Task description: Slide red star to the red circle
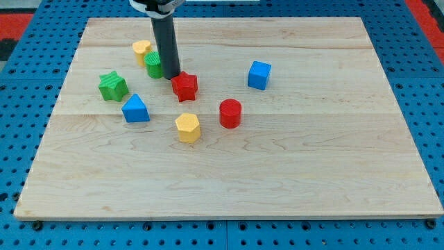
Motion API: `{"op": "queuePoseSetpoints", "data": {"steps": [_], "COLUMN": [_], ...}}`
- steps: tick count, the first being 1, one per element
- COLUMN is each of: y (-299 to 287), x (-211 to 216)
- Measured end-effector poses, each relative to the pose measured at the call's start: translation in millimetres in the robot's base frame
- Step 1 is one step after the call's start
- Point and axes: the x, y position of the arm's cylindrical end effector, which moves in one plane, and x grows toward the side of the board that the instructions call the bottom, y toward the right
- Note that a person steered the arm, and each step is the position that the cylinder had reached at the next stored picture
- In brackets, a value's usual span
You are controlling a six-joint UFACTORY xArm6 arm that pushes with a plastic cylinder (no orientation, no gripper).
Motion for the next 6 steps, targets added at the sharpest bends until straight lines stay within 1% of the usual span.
{"op": "queuePoseSetpoints", "data": {"steps": [1, 2, 3, 4, 5, 6], "y": [37.5, -12.1, -48.2, -44.2, -23.6, -9.3], "x": [-41.2, -36.3, 18.7, 40.6, 37.2, 0.1]}}
